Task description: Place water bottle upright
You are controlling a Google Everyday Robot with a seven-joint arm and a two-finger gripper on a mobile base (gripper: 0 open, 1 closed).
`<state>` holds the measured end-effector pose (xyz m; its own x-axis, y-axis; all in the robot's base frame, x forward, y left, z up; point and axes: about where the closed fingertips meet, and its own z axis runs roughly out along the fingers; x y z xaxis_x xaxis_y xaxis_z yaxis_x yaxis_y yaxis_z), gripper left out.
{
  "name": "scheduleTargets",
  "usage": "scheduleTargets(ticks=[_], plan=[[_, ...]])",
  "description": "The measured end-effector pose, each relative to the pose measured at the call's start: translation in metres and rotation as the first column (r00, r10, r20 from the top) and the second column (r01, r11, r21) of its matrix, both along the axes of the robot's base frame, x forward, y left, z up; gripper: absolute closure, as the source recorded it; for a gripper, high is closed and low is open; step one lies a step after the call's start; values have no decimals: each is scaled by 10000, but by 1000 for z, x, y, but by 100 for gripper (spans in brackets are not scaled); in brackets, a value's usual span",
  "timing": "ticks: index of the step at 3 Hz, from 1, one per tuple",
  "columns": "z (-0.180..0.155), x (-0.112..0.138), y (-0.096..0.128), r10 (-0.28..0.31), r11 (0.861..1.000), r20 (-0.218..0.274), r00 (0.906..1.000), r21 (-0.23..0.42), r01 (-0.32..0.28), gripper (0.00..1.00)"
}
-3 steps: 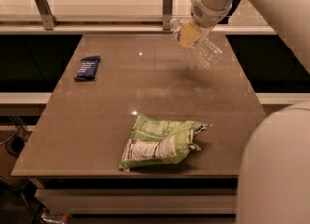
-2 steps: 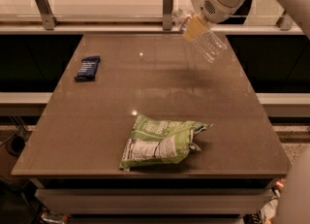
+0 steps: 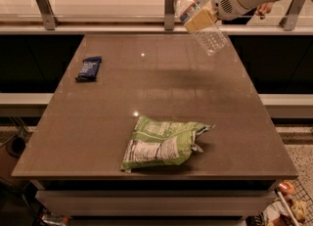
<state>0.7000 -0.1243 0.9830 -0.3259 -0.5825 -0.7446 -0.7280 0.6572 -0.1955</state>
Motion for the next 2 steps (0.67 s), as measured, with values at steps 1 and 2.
scheduleTargets(ticks=[1,2], plan=[[6,4,7,881,9904,832,9926,994,-963,100],[3,7,11,1365,9700,1414,9805,1818,-1613,100]])
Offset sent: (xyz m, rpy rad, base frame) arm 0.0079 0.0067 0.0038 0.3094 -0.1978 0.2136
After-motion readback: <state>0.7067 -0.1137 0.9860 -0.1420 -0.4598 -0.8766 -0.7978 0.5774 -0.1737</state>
